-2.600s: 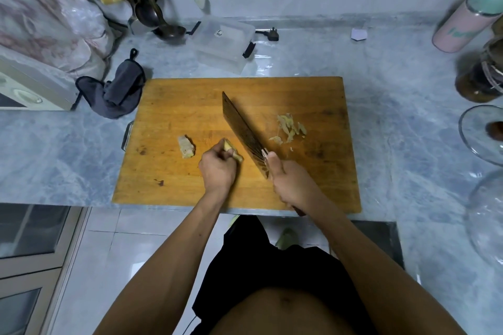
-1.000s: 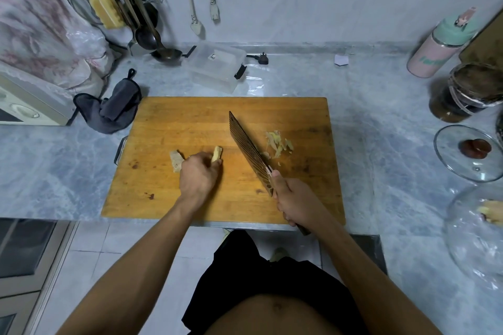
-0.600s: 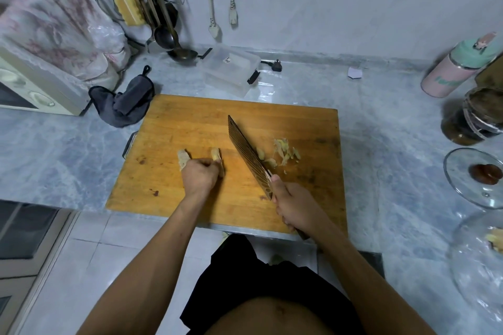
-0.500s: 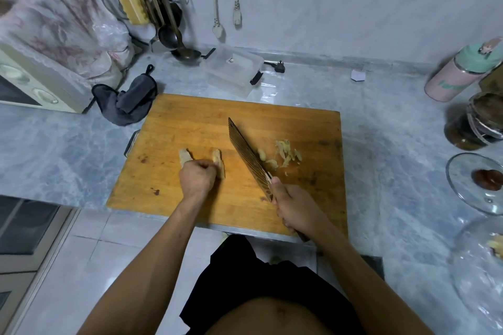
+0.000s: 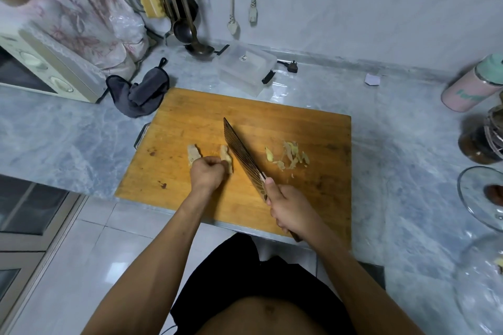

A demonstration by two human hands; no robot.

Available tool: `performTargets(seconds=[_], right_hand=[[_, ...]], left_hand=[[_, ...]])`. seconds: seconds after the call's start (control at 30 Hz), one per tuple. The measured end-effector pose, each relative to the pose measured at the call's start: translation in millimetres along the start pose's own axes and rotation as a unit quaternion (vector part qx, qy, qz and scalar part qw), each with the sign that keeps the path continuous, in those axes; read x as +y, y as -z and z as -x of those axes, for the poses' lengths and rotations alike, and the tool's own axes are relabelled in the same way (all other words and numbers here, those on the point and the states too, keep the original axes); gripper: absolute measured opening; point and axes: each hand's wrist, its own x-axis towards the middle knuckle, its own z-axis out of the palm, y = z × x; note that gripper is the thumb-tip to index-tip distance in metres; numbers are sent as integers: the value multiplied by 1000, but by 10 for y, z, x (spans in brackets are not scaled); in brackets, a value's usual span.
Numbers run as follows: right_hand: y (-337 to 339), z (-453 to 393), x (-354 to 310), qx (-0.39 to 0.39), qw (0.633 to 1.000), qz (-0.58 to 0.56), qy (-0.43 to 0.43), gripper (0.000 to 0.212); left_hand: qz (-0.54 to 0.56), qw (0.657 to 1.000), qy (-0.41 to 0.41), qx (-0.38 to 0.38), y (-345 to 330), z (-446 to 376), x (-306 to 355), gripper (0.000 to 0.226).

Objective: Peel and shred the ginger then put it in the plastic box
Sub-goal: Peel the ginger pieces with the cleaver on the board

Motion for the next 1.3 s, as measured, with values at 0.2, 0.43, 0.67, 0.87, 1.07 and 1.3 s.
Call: performTargets(seconds=[0.2,0.43,0.67,0.87,1.07,1.3], right_hand=[[24,-55,-118,3,1000,13,6,60],[15,-169,-168,37,999,37,11,60],[-4,-320,-217,42,998,31,20,60],[-19,-373,-199,60,998,17,26,57],[-54,-261,-133,69,996,-58,26,66],[6,58,68,76,992,-101,-8,55]], left_hand=[[131,987,26,-94,106,-54,-19,15],[112,990,-15,-81,161,-167,2,16],[-137,973,-185,-30,143,-244,128,22],[-179,962,-200,-52,128,-295,154,35],[-239,937,-248,-53,43,-291,144,57],[-181,956,-222,-68,10,-115,148,52]])
